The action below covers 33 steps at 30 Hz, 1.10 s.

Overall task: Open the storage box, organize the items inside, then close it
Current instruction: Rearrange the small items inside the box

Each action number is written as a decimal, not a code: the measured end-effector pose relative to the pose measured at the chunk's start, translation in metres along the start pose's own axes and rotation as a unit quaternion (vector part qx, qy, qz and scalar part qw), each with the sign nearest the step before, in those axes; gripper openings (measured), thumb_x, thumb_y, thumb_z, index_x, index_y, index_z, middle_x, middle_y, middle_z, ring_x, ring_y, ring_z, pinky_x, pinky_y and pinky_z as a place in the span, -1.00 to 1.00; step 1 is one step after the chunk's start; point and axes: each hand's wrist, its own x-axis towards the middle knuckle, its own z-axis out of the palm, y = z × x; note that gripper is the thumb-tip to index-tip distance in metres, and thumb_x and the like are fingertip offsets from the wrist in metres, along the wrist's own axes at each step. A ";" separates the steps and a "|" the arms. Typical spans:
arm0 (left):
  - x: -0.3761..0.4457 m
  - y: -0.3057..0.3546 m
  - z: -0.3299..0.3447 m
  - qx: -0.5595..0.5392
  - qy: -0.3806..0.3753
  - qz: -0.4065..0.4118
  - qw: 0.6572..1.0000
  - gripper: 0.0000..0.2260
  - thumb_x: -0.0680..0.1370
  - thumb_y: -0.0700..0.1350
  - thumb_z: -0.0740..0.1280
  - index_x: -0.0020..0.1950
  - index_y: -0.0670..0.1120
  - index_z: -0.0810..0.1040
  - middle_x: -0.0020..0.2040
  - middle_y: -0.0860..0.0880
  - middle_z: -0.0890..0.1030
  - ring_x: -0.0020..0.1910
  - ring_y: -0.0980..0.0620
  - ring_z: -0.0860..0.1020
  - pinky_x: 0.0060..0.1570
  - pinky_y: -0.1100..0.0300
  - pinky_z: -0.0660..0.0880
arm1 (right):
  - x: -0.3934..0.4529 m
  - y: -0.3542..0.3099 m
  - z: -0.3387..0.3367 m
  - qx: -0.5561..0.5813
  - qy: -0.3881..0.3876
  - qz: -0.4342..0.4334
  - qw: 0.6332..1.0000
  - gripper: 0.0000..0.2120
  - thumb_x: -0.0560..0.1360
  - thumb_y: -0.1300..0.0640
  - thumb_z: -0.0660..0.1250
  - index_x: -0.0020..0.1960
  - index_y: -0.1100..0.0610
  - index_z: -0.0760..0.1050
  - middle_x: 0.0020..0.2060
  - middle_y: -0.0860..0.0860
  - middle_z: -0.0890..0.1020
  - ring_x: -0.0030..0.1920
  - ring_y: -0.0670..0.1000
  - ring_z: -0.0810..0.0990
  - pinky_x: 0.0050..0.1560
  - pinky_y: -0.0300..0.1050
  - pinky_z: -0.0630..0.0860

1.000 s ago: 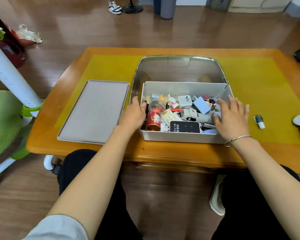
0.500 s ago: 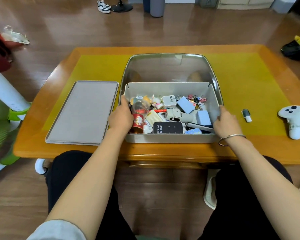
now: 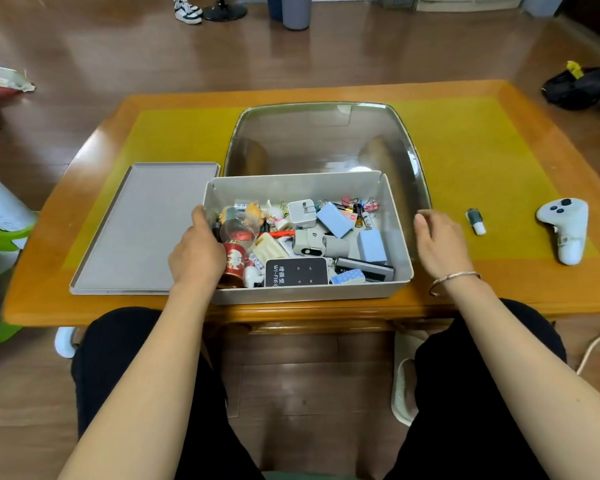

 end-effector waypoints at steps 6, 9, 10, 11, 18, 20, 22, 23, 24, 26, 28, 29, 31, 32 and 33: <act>0.002 -0.002 0.003 0.007 0.001 0.005 1.000 -0.52 0.56 -0.16 0.24 0.44 -0.03 0.13 0.06 -0.20 0.57 -0.07 -0.20 0.57 -0.28 0.03 0.41 | 0.032 0.047 0.003 -0.135 -0.045 0.144 0.979 -0.49 0.54 0.15 0.20 0.47 0.11 0.19 0.52 0.18 0.04 0.49 0.24 0.02 0.46 0.17 -0.01; 0.003 -0.003 0.004 0.011 0.001 0.005 1.000 -0.48 0.55 -0.18 0.25 0.45 -0.02 0.12 0.07 -0.20 0.57 -0.07 -0.20 0.57 -0.29 0.04 0.40 | 0.040 0.058 0.008 -0.137 -0.065 0.191 0.970 -0.43 0.55 0.12 0.19 0.51 0.11 0.09 0.52 0.17 -0.01 0.50 0.24 -0.01 0.46 0.21 -0.02; 0.003 -0.003 0.004 0.011 0.001 0.005 1.000 -0.48 0.55 -0.18 0.25 0.45 -0.02 0.11 0.07 -0.20 0.57 -0.07 -0.20 0.57 -0.29 0.04 0.40 | 0.041 0.060 0.008 -0.136 -0.075 0.206 0.966 -0.42 0.56 0.12 0.18 0.52 0.11 0.06 0.52 0.17 -0.01 0.49 0.24 -0.01 0.45 0.22 0.00; 0.003 -0.003 0.004 0.011 0.000 0.005 1.000 -0.47 0.55 -0.18 0.25 0.45 -0.02 0.11 0.08 -0.20 0.57 -0.06 -0.20 0.57 -0.28 0.04 0.40 | 0.042 0.060 0.009 -0.134 -0.082 0.214 0.964 -0.42 0.56 0.12 0.18 0.52 0.12 0.06 0.52 0.16 -0.01 0.48 0.25 0.02 0.44 0.23 0.04; 0.004 -0.004 0.004 0.015 0.004 0.014 1.000 -0.49 0.55 -0.19 0.23 0.45 -0.06 0.13 0.08 -0.24 0.56 -0.04 -0.27 0.55 -0.27 0.00 0.36 | 0.044 0.049 0.021 -0.140 -0.021 0.092 0.986 -0.73 0.46 0.35 0.23 0.15 0.30 0.48 0.19 0.28 0.41 0.16 0.29 0.42 0.09 0.07 0.42; 0.004 -0.003 0.004 0.009 0.005 0.013 1.000 -0.54 0.57 -0.16 0.20 0.44 -0.07 0.15 0.10 -0.24 0.56 -0.01 -0.28 0.55 -0.26 -0.01 0.36 | 0.045 0.047 0.022 -0.097 -0.008 0.105 0.990 -0.77 0.45 0.38 0.25 0.10 0.33 0.46 0.11 0.33 0.47 0.11 0.31 0.46 0.07 0.08 0.43; 0.005 -0.001 0.003 -0.016 0.007 0.007 1.000 -0.61 0.64 -0.03 0.10 0.44 -0.08 0.17 0.16 -0.24 0.54 0.06 -0.28 0.53 -0.18 -0.06 0.40 | 0.048 0.046 0.021 -0.044 -0.004 0.134 0.990 -0.73 0.44 0.37 0.29 0.13 0.32 0.39 0.06 0.33 0.53 0.08 0.32 0.50 0.02 0.08 0.45; 0.004 0.000 0.003 -0.027 0.004 0.003 1.000 -0.60 0.65 0.05 0.05 0.44 -0.09 0.18 0.22 -0.24 0.51 0.13 -0.27 0.51 -0.10 -0.10 0.43 | 0.049 0.044 0.020 -0.010 0.000 0.147 0.989 -0.70 0.44 0.36 0.31 0.15 0.31 0.37 0.06 0.32 0.54 0.07 0.31 0.52 0.01 0.07 0.45; 0.004 0.001 0.002 -0.027 0.004 0.003 1.000 -0.56 0.64 0.11 0.02 0.45 -0.10 0.19 0.28 -0.23 0.47 0.20 -0.27 0.46 0.02 -0.15 0.43 | 0.050 0.040 0.019 0.027 0.008 0.151 0.988 -0.67 0.44 0.34 0.33 0.18 0.29 0.37 0.07 0.29 0.56 0.09 0.28 0.53 0.03 0.04 0.46; 0.004 0.003 0.001 0.010 0.036 0.016 0.999 -0.51 0.63 0.15 0.02 0.45 -0.13 0.22 0.36 -0.22 0.38 0.31 -0.26 0.34 0.19 -0.20 0.31 | 0.052 0.029 0.014 0.098 0.044 0.119 0.987 -0.68 0.45 0.32 0.34 0.18 0.25 0.42 0.09 0.21 0.57 0.11 0.20 0.53 0.09 -0.03 0.44; 0.003 0.008 0.000 0.034 0.080 0.054 0.995 -0.52 0.62 0.13 0.06 0.44 -0.13 0.23 0.40 -0.19 0.33 0.36 -0.24 0.26 0.28 -0.18 0.19 | 0.052 0.014 0.009 0.182 0.086 0.066 0.977 -0.71 0.45 0.31 0.34 0.17 0.22 0.47 0.08 0.12 0.59 0.04 0.08 0.54 0.06 -0.22 0.43; 0.003 0.014 -0.001 0.029 0.087 0.080 0.993 -0.53 0.62 0.10 0.09 0.44 -0.12 0.24 0.42 -0.18 0.31 0.38 -0.22 0.24 0.31 -0.17 0.15 | 0.051 0.005 0.005 0.226 0.102 0.048 0.968 -0.71 0.45 0.32 0.34 0.17 0.21 0.49 0.06 0.08 0.60 0.00 0.00 0.53 0.00 -0.36 0.42; 0.004 0.032 -0.002 -0.003 0.065 0.142 0.988 -0.56 0.61 0.06 0.14 0.44 -0.11 0.26 0.43 -0.15 0.31 0.40 -0.18 0.23 0.35 -0.14 0.13 | 0.049 -0.010 -0.003 0.297 0.127 0.023 0.946 -0.71 0.45 0.30 0.34 0.16 0.16 0.53 0.02 0.00 0.60 -0.03 -0.12 0.52 -0.04 -0.50 0.40; 0.004 0.044 -0.002 -0.017 0.045 0.184 0.982 -0.57 0.61 0.03 0.16 0.44 -0.10 0.27 0.43 -0.13 0.32 0.40 -0.16 0.24 0.36 -0.12 0.14 | 0.049 -0.017 -0.006 0.323 0.134 0.009 0.937 -0.71 0.45 0.30 0.34 0.15 0.13 0.54 0.01 -0.03 0.60 -0.04 -0.16 0.53 -0.03 -0.50 0.41; 0.004 0.058 -0.001 -0.027 0.020 0.232 0.972 -0.58 0.61 0.01 0.19 0.44 -0.09 0.28 0.42 -0.11 0.33 0.39 -0.13 0.26 0.37 -0.10 0.16 | 0.049 -0.024 -0.007 0.342 0.133 -0.007 0.930 -0.71 0.45 0.30 0.34 0.14 0.10 0.55 0.00 -0.06 0.60 -0.04 -0.22 0.53 -0.01 -0.47 0.42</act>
